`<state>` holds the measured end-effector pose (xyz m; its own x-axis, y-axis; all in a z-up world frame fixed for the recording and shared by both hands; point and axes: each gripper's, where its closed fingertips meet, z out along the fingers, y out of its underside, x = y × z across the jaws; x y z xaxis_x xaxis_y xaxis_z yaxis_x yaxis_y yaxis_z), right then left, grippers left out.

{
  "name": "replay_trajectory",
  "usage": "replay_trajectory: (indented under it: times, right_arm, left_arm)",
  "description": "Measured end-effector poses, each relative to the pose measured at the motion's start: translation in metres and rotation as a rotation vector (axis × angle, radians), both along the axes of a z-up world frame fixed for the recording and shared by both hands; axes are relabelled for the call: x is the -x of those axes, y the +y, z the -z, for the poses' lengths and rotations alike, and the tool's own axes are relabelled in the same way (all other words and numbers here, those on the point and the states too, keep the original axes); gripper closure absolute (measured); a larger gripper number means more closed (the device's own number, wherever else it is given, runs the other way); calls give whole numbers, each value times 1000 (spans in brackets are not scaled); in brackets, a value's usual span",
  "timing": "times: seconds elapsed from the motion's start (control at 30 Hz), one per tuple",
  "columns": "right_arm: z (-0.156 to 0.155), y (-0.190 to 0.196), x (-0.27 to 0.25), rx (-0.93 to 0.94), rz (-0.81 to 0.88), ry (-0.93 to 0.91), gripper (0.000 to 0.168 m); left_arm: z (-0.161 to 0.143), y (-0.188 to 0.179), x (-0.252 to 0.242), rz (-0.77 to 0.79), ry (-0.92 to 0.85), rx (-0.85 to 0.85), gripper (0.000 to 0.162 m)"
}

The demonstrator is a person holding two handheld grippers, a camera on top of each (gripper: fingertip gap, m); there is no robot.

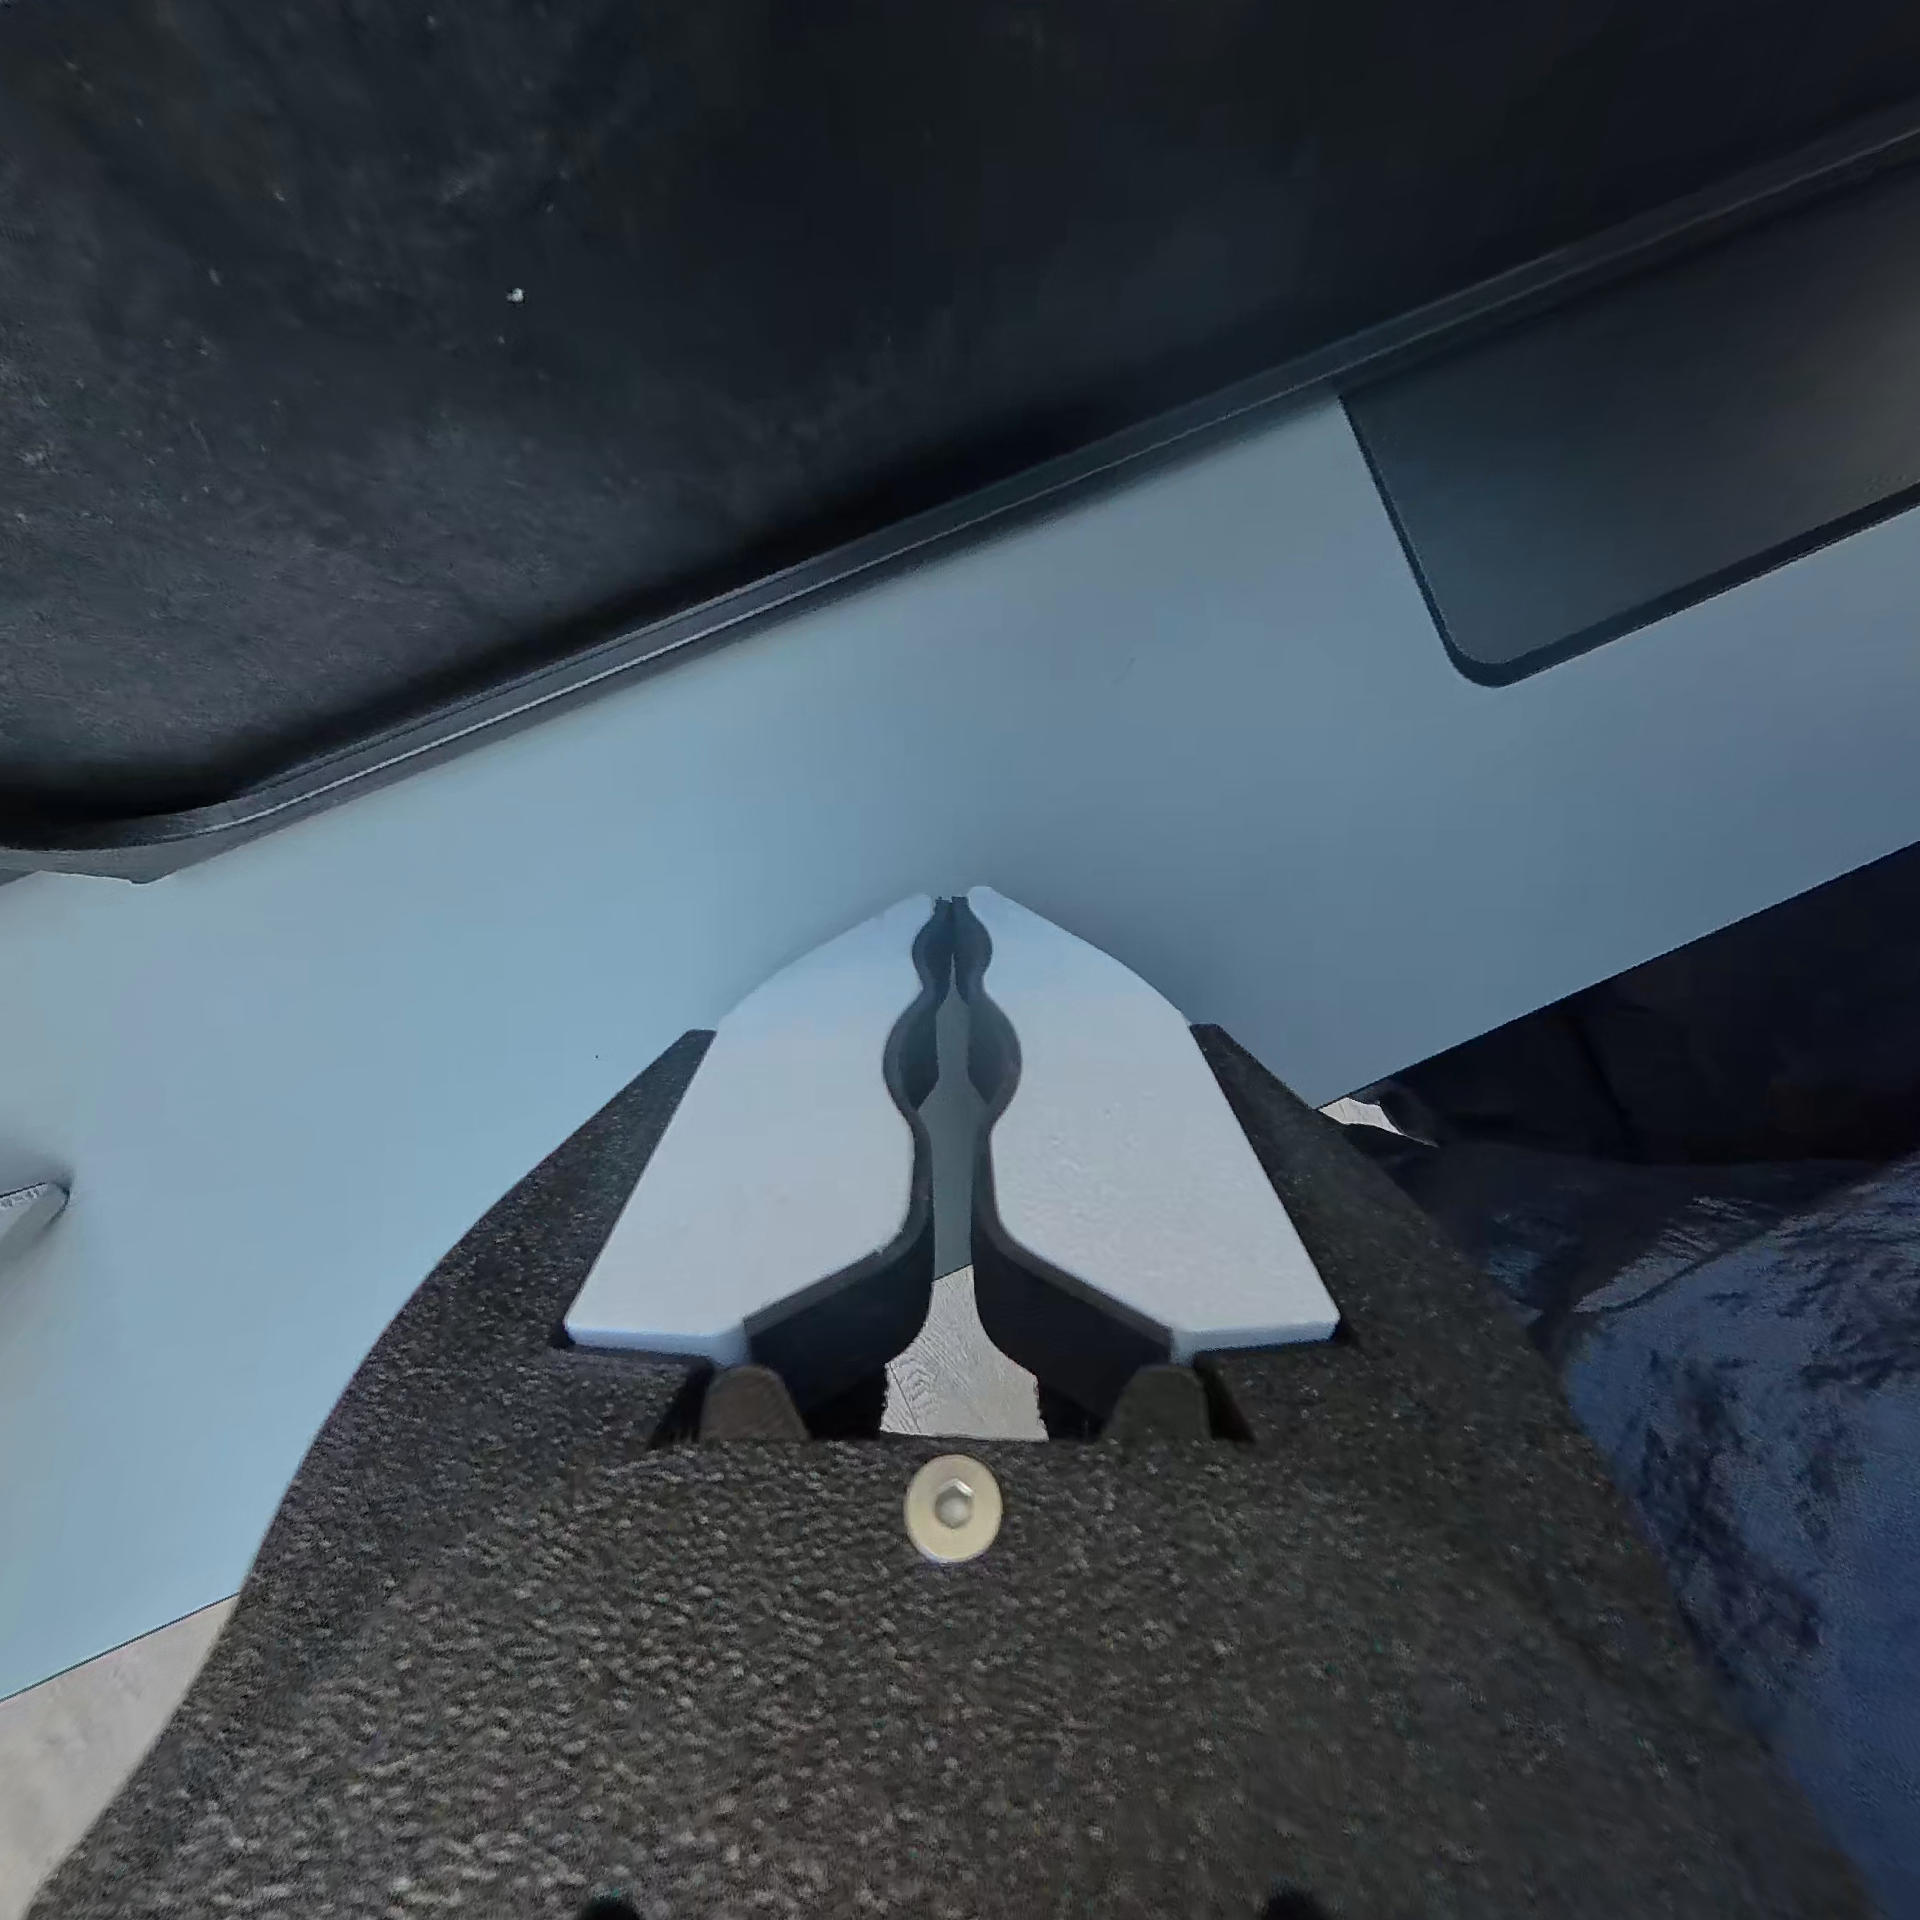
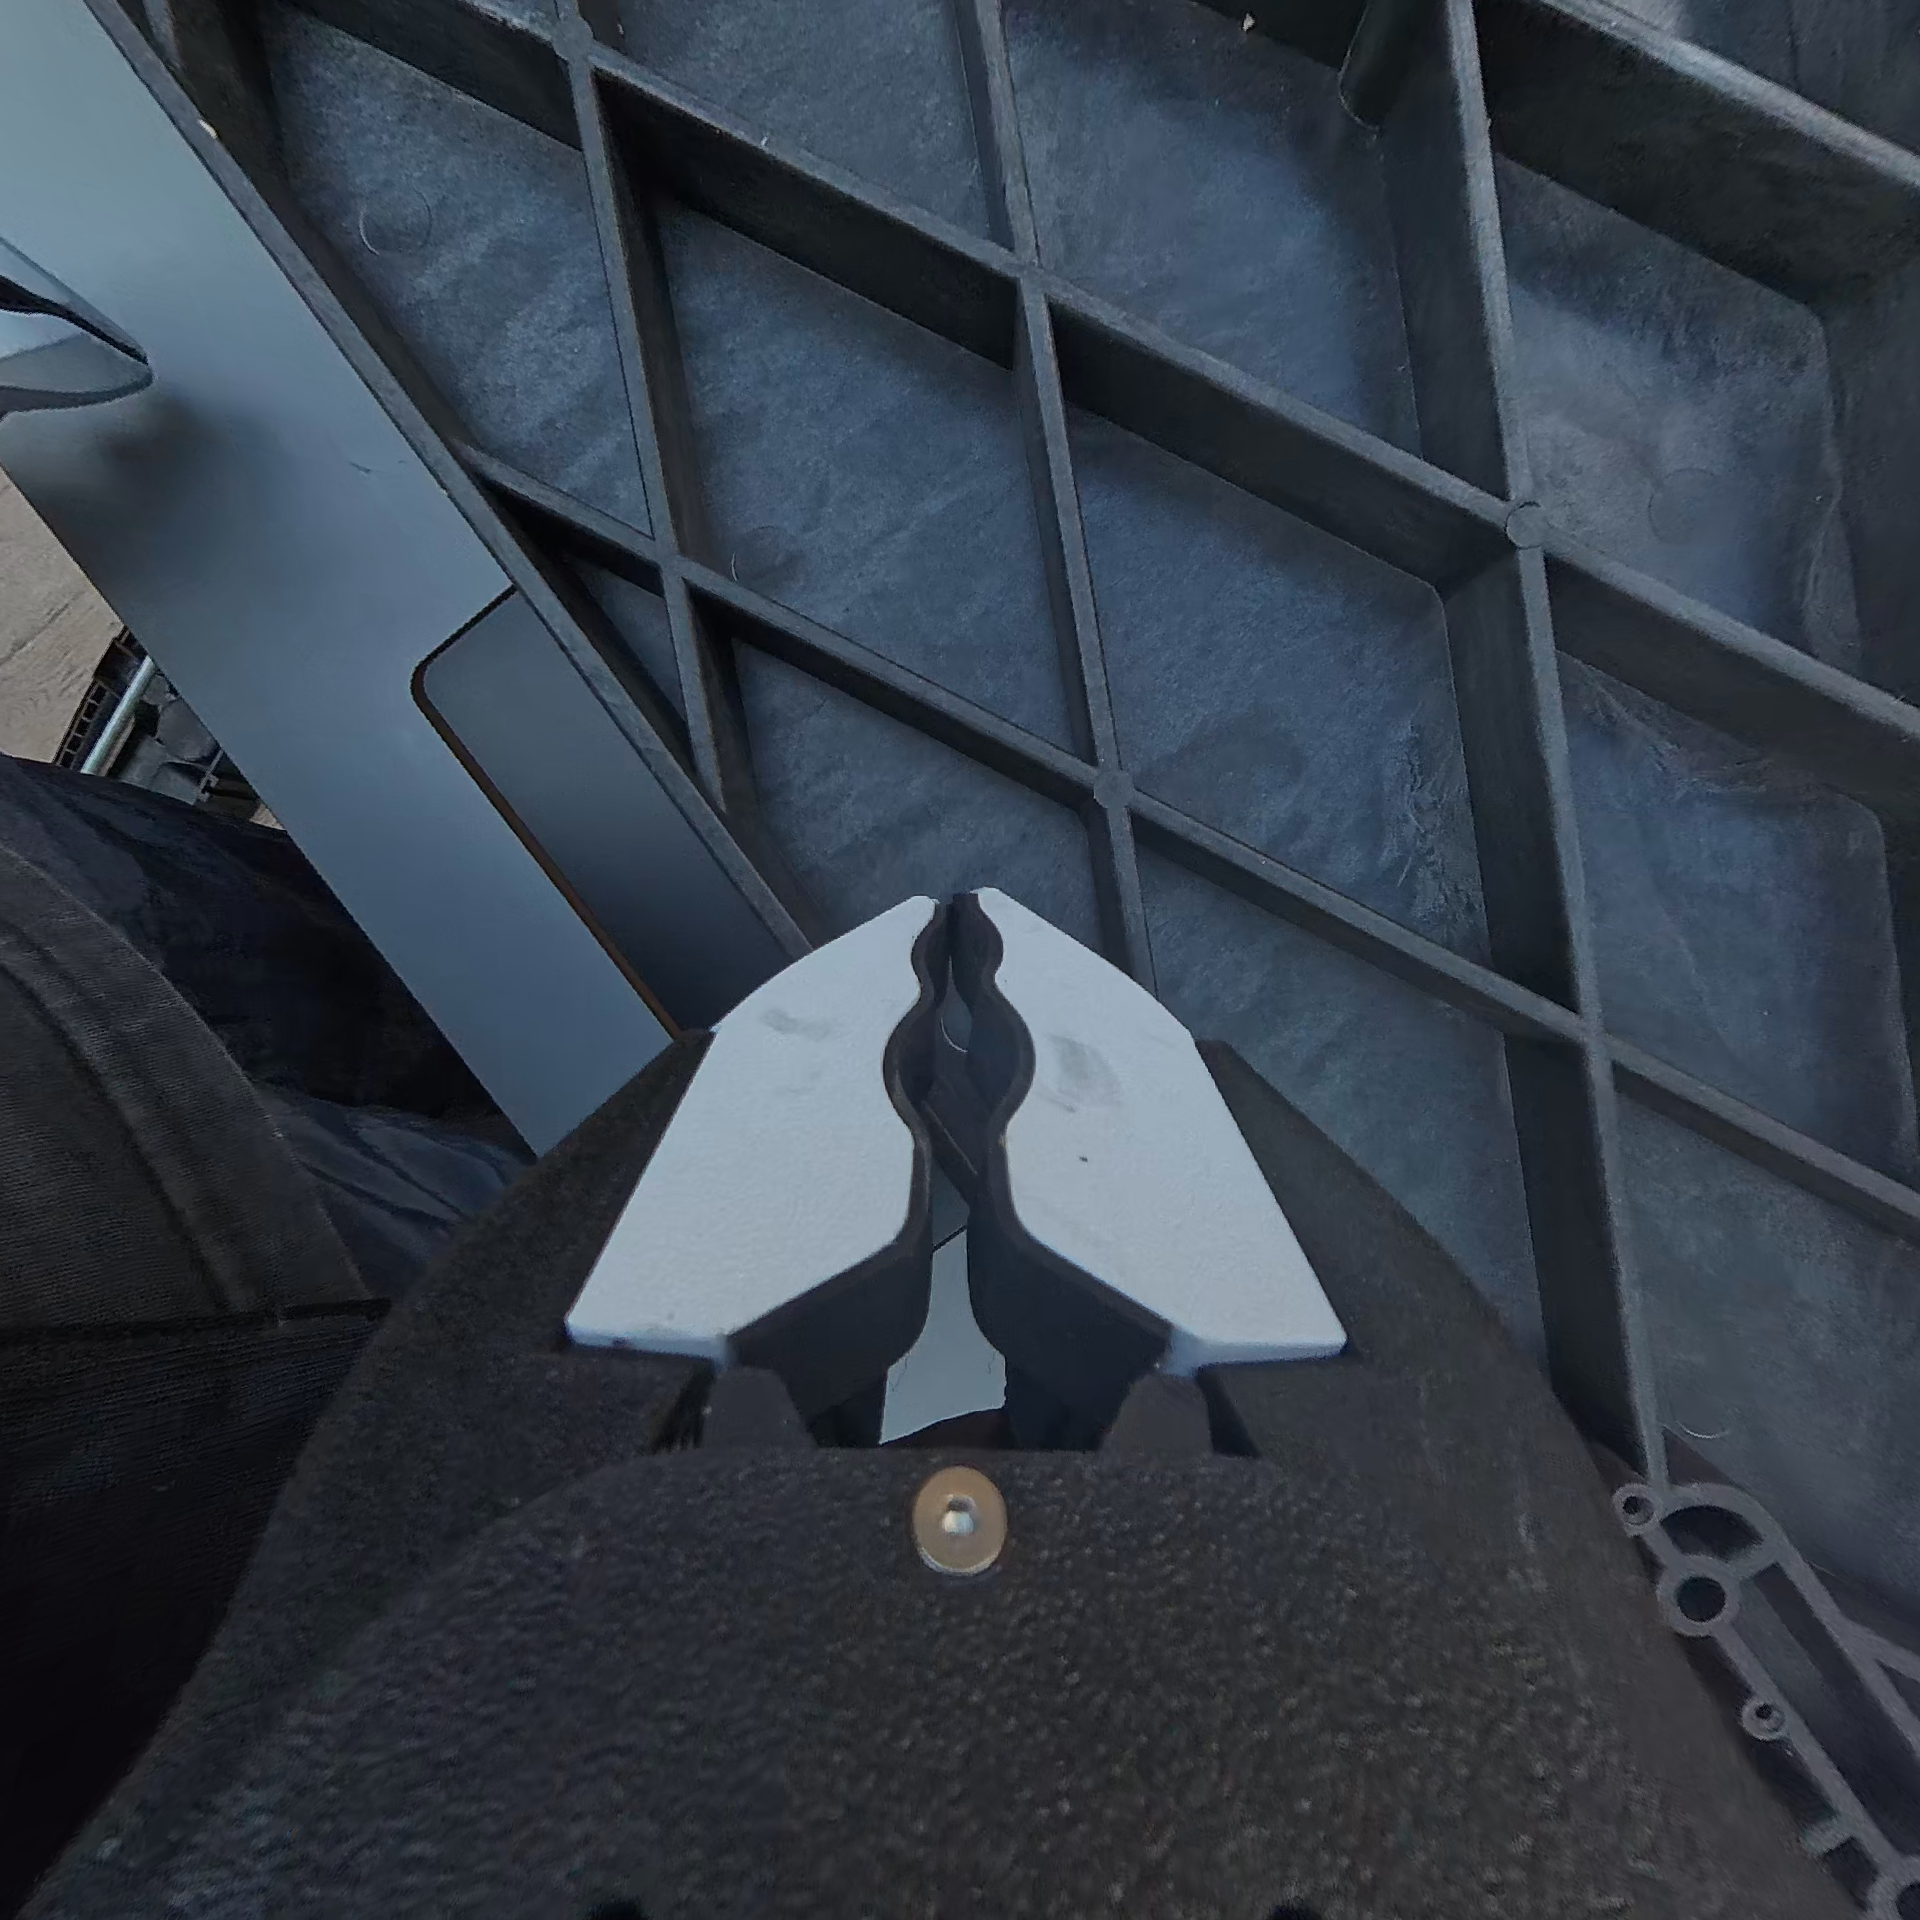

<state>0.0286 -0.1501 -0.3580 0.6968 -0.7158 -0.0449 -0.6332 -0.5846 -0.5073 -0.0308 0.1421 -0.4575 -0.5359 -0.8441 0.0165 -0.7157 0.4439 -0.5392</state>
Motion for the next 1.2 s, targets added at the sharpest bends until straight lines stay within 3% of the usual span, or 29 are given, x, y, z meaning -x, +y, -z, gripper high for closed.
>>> replay_trajectory:
  times: [1.2]
  right_arm:
    - [12, -7, 14, 27, 10, 40, 168]
  left_arm:
    - [6, 0, 7, 14, 23, -5, 162]
